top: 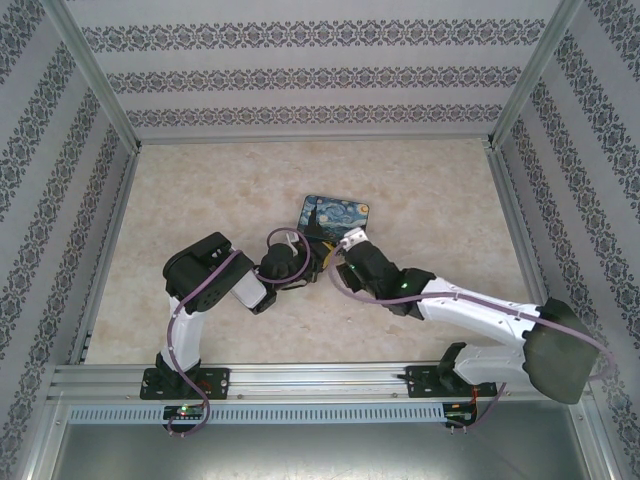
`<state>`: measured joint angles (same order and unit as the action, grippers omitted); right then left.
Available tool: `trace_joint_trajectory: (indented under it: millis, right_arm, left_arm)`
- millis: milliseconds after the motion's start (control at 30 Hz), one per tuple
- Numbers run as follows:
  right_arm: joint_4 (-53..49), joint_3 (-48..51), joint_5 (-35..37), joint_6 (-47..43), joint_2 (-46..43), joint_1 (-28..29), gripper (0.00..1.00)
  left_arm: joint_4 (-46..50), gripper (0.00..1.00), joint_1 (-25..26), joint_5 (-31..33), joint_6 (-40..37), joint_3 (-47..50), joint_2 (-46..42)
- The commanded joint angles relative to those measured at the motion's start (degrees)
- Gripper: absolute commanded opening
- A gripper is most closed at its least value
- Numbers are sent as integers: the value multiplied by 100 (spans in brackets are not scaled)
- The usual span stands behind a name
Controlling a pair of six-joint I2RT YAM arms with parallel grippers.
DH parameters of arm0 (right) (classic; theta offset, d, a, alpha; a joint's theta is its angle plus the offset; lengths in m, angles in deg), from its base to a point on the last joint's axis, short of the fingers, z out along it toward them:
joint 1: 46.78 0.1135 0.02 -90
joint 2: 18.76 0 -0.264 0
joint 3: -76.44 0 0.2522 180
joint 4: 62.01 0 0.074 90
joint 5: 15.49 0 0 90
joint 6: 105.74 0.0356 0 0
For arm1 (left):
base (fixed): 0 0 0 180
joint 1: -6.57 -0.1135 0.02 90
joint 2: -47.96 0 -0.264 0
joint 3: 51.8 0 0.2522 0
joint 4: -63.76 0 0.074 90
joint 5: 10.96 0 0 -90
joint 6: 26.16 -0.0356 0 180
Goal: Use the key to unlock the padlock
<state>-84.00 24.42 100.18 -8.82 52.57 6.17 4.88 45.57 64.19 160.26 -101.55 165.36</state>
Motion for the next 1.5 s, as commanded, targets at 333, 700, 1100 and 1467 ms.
trace_joint_trajectory:
  millis: [333,700,1100,1467]
  right_arm:
    - [278,-427,223,-932,1165,151,39]
    - [293,-725,146,-886,1814,-58,36]
    - [258,-1051,35,-919,2271,-346,32]
    - [278,-1250,-97,-921,2537,-593,25]
  left_arm:
    - [762,0,33,-289,-150,65,116]
    - [734,0,-33,-370,-150,129,76]
    - [664,0,-103,-465,-141,187,63]
    - [655,0,-111,-484,-148,178,89]
